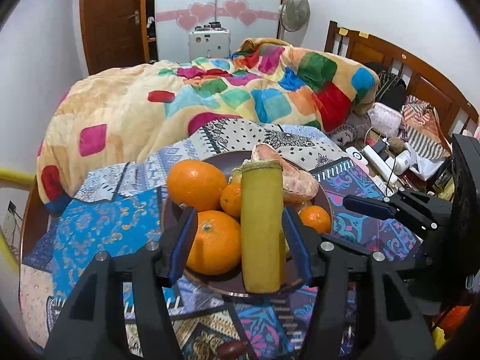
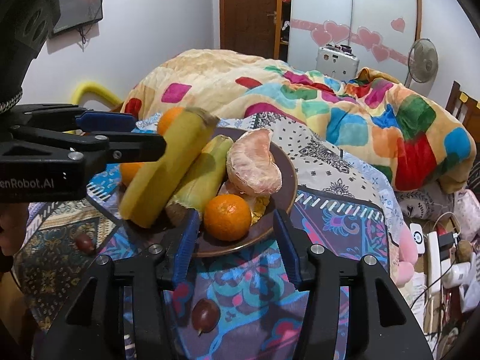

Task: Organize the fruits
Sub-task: 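Stand the yellow fruit upright on the plate with the left tool while the right tool sets the mandarin there, then open both tools and withdraw them from the plate, then grasp a small dark red fruit with the left tool while the right tool grasps the other one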

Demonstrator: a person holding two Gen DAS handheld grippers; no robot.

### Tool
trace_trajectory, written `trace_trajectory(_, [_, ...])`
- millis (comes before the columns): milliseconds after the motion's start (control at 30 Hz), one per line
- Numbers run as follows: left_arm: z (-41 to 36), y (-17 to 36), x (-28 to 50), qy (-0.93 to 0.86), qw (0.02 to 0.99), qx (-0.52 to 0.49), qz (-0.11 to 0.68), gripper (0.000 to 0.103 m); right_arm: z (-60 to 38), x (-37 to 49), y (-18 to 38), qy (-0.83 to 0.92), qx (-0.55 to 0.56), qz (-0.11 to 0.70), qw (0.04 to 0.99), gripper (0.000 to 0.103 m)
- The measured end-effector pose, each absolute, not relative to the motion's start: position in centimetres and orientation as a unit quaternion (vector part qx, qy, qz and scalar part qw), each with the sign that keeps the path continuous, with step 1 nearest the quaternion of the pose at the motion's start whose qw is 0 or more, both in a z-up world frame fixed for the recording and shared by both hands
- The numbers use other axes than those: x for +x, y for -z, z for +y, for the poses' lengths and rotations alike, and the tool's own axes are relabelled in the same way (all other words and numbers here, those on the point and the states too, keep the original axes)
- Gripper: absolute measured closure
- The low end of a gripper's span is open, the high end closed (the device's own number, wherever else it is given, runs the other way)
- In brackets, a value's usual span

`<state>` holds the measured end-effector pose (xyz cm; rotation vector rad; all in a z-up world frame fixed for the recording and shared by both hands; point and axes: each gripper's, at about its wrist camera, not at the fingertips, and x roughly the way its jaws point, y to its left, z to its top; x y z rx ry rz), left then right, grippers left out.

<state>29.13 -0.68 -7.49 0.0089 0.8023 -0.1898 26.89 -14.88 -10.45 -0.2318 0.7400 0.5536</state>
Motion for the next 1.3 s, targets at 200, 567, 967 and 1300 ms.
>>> trace_trajectory(200, [0.6,5.7,26.0,0.079,0.925,-0.004,0.371,0.043,-15.7,24.7,8.6,-0.266,-0.101,0.339,0.897,0.053])
trace_trajectory(567, [2.5,6.6,22.1,0.067,0.921,-0.014,0.383,0.040,-17.0,21.2,7.8,-0.259,-0.094,0.333,0.902,0.046])
trace_trajectory(967, [3.4,11.5,20.9,0.062,0.901,-0.009,0.429,0.040,-17.0,20.6,11.6,-0.252,-0.105,0.377,0.885,0.046])
trace_trajectory(1300, [3.8,13.7,21.3,0.077,0.889,-0.015,0.450,0.040,-16.5,21.9,13.8,-0.251,-0.100,0.404,0.874,0.063])
